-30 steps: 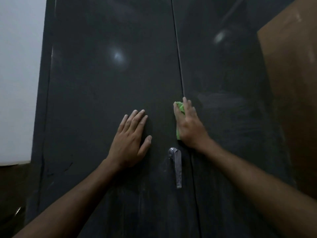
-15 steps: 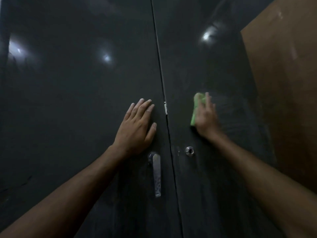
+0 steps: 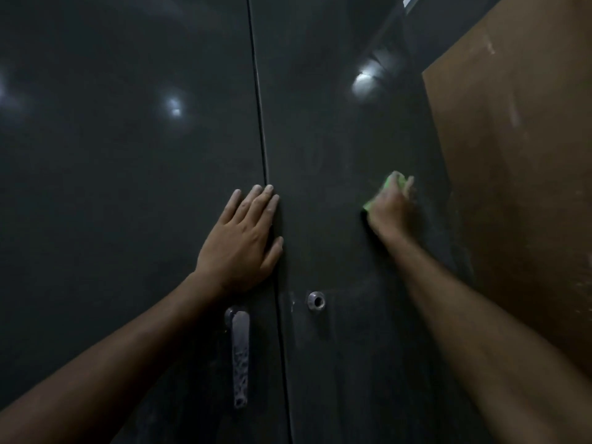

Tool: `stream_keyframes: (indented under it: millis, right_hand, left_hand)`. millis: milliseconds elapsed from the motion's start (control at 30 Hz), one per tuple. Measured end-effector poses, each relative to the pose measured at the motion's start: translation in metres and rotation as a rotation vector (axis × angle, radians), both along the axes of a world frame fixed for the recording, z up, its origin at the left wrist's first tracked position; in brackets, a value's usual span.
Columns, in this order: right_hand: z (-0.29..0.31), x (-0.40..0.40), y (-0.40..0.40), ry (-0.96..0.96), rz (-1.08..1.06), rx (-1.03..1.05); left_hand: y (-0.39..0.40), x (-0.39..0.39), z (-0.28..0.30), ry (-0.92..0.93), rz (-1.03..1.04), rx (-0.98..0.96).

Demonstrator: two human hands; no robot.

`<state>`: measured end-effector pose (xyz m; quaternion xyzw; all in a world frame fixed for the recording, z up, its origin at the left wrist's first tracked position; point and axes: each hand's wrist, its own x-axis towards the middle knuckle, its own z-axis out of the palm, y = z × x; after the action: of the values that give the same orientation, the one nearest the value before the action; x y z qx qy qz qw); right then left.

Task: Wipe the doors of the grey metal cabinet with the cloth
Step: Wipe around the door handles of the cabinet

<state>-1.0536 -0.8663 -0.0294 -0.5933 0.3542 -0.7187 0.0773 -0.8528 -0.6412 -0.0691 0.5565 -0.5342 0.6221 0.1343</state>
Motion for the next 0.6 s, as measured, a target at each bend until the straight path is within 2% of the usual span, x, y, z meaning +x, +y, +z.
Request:
stream_keyframes:
  millis: [33, 100, 133, 200, 267, 367, 433, 500, 600]
  right_hand:
    - [0.008, 0.01, 0.015, -0.004, 0.002, -0.034]
    - [-0.003, 0.035, 0.048, 0.112, 0.13, -0.307]
    - [-0.021, 0.041, 0.058, 0.206, 0.198, -0.436]
    - [-0.065, 0.032, 0.047, 0.337, 0.244, -0.523]
    - [-0.081, 0.003, 0.013, 0.255, 0.195, -0.448]
    - [-0.044, -0.036, -0.034, -0.041, 0.101, -0.087]
    - [-0.019, -0.036, -0.034, -0.124, 0.091, 0.029]
    - [-0.024, -0.016, -0.01, -0.022, 0.087, -0.116]
    - [-0.082, 0.004, 0.011, 0.305, 0.186, -0.491]
  left_hand:
    - [0.0, -0.001, -0.001, -0.013, 0.012, -0.007]
    - [0.0, -0.001, -0.002, -0.022, 0.028, -0.023]
    - [0.001, -0.001, -0.003, -0.021, 0.036, -0.021]
    - [0.001, 0.0, -0.003, -0.025, 0.038, -0.019]
    - [0.002, -0.001, -0.003, -0.032, 0.044, -0.025]
    - [0.003, -0.001, -0.005, -0.033, 0.053, -0.025]
    - [0.003, -0.002, -0.005, -0.03, 0.056, -0.023]
    - [0.002, -0.003, -0.004, -0.031, 0.062, -0.016]
    - [0.001, 0.0, -0.003, -0.036, 0.06, -0.027]
